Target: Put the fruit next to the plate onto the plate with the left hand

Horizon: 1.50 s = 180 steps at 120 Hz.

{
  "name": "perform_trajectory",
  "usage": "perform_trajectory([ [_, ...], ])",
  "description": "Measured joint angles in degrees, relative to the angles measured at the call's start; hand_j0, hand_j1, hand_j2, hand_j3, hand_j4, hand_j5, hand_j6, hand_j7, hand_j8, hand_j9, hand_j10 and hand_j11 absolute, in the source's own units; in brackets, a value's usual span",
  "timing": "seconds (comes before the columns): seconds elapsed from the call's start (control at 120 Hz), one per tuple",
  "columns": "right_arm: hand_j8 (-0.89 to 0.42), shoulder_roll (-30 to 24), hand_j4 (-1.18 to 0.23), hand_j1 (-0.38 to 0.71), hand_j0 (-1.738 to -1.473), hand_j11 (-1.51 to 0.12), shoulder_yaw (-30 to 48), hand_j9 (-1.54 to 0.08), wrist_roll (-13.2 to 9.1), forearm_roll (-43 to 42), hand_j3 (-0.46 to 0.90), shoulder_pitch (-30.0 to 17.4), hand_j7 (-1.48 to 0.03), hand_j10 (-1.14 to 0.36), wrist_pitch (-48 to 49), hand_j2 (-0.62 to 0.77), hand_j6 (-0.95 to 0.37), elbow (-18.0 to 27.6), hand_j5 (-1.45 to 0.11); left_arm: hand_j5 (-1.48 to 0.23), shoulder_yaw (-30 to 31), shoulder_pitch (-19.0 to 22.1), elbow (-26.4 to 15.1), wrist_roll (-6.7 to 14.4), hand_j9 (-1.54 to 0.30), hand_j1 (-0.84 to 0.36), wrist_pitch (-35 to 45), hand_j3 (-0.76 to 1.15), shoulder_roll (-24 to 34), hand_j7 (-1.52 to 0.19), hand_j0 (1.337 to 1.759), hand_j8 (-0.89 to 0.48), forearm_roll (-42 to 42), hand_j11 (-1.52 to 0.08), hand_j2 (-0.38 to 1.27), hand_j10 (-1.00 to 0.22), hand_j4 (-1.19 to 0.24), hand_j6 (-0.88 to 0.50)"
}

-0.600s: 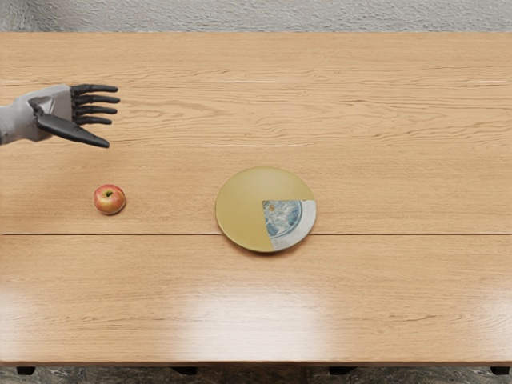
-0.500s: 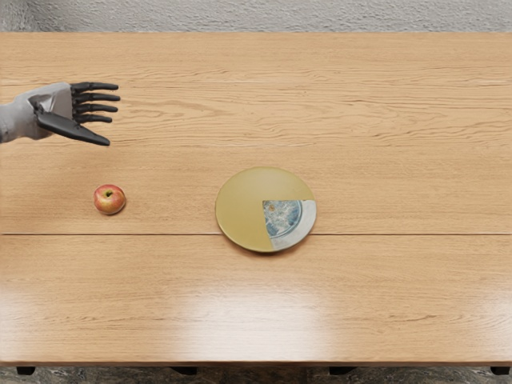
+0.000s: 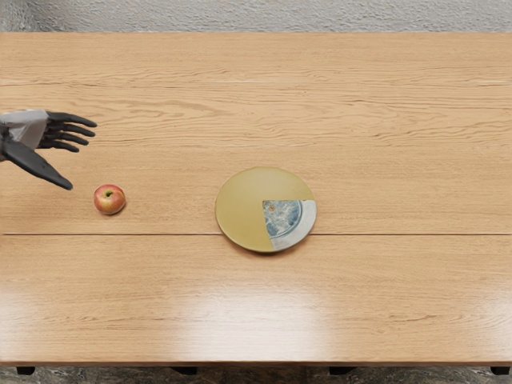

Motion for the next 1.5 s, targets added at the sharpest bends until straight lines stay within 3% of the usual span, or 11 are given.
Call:
perform_trajectory([
  [0.067, -0.04, 0.00, -0.04, -0.30, -1.658, -0.05, 0.00, -0.05, 0.00, 0.01, 0.00, 0.00, -0.05, -0.04, 0.00, -0.01, -0.04, 0.00, -0.05, -0.32, 0.05, 1.13, -5.69, 0.83, -0.32, 0.06, 0.00, 0.00, 2.09, -0.32, 1.658, -0.25, 0.32, -0.32, 0.05, -0.25, -0.25, -0.25],
  [0.175, -0.04, 0.00, -0.04, -0.30, -1.658, -0.05, 0.00, -0.05, 0.00, -0.01, 0.00, 0.00, -0.05, -0.04, 0.00, -0.01, -0.04, 0.00, -0.05, -0.32, 0.04, 2.38, -12.19, 5.48, -0.32, 0.06, 0.00, 0.00, 2.53, -0.32, 1.658, -0.25, 0.27, -0.32, 0.05, -0.25, -0.25, -0.25],
  [0.275, -0.04, 0.00, -0.04, -0.30, -1.658, -0.05, 0.00, -0.05, 0.00, 0.00, 0.00, 0.00, -0.05, -0.04, 0.00, -0.01, -0.04, 0.00, -0.05, -0.32, 0.02, 2.42, -14.83, 10.06, -0.32, 0.06, -0.01, 0.00, 1.68, -0.32, 1.658, -0.25, 0.09, -0.32, 0.05, -0.25, -0.25, -0.25],
  [0.442, -0.04, 0.00, -0.04, -0.30, -1.658, -0.05, 0.00, -0.05, 0.00, 0.03, 0.00, 0.10, -0.05, -0.04, 0.01, -0.01, -0.04, 0.03, -0.05, -0.32, -0.18, 1.39, -17.72, 14.86, -0.32, 0.06, -0.01, 0.00, 1.66, -0.32, 1.658, -0.25, -0.78, -0.32, 0.05, -0.25, -0.25, -0.25],
  [0.583, -0.04, 0.00, -0.04, -0.30, -1.658, -0.05, 0.06, -0.05, 0.06, 0.06, 0.00, 0.25, -0.05, -0.04, 0.06, -0.01, -0.04, 0.13, -0.05, -0.32, -0.13, 0.62, -19.11, 16.63, -0.32, 0.06, 1.07, 0.00, 2.21, -0.32, 1.658, -0.25, -0.70, -0.32, 0.05, -0.25, -0.25, -0.25],
  [0.75, -0.04, 0.00, -0.04, -0.30, -1.658, -0.05, 0.08, -0.05, 0.13, 0.07, 0.00, 0.40, -0.05, -0.04, 0.08, -0.01, -0.04, 0.22, -0.05, -0.32, 0.52, 0.09, -20.35, 19.51, -0.32, 0.06, 10.53, 0.00, 1.56, -0.32, 1.658, -0.25, 3.32, -0.32, 0.05, -0.25, -0.25, -0.25],
  [0.892, -0.04, 0.00, -0.04, -0.30, -1.658, -0.05, 0.08, -0.05, 0.12, 0.07, 0.00, 0.43, -0.05, -0.04, 0.08, -0.01, -0.04, 0.25, -0.05, -0.32, 10.34, -10.31, -20.91, 22.51, -0.32, 0.06, 22.31, 0.00, 1.49, -0.32, 1.658, -0.25, 6.00, -0.32, 0.05, -0.25, -0.25, -0.25],
  [0.95, -0.04, 0.00, -0.04, -0.30, -1.658, -0.05, 0.08, -0.05, 0.09, 0.07, 0.00, 0.43, -0.05, -0.04, 0.08, -0.01, -0.04, 0.26, -0.05, -0.32, 15.62, -12.22, -21.85, 23.66, -0.32, 0.06, 26.98, 0.00, 1.53, -0.32, 1.658, -0.25, 6.42, -0.32, 0.05, -0.25, -0.25, -0.25],
  [1.167, -0.04, 0.00, -0.04, -0.30, -1.658, -0.05, 0.09, -0.05, 0.01, 0.07, 0.00, 0.73, -0.05, -0.04, 0.08, -0.01, -0.04, 0.20, -0.05, -0.32, 26.53, -12.40, -26.17, 27.68, -0.32, 0.06, 38.21, 0.00, 2.78, -0.32, 1.658, -0.25, 7.15, -0.32, 0.05, -0.25, -0.25, -0.25],
  [1.292, -0.04, 0.00, -0.04, -0.30, -1.658, -0.05, 0.09, -0.05, 0.00, 0.07, 0.00, 0.90, -0.05, -0.04, 0.08, -0.01, -0.04, 0.18, -0.05, -0.32, 28.42, -12.48, -28.05, 29.66, -0.32, 0.06, 41.31, 0.00, 1.68, -0.32, 1.658, -0.25, 7.32, -0.32, 0.05, -0.25, -0.25, -0.25],
  [1.5, -0.04, 0.00, -0.04, -0.30, -1.658, -0.05, 0.09, -0.05, 0.00, 0.07, 0.00, 0.96, -0.05, -0.04, 0.08, -0.01, -0.04, 0.18, -0.05, -0.32, 29.14, -12.67, -29.02, 30.39, -0.32, 0.06, 45.38, 0.00, -1.16, -0.32, 1.658, -0.25, 7.39, -0.32, 0.05, -0.25, -0.25, -0.25],
])
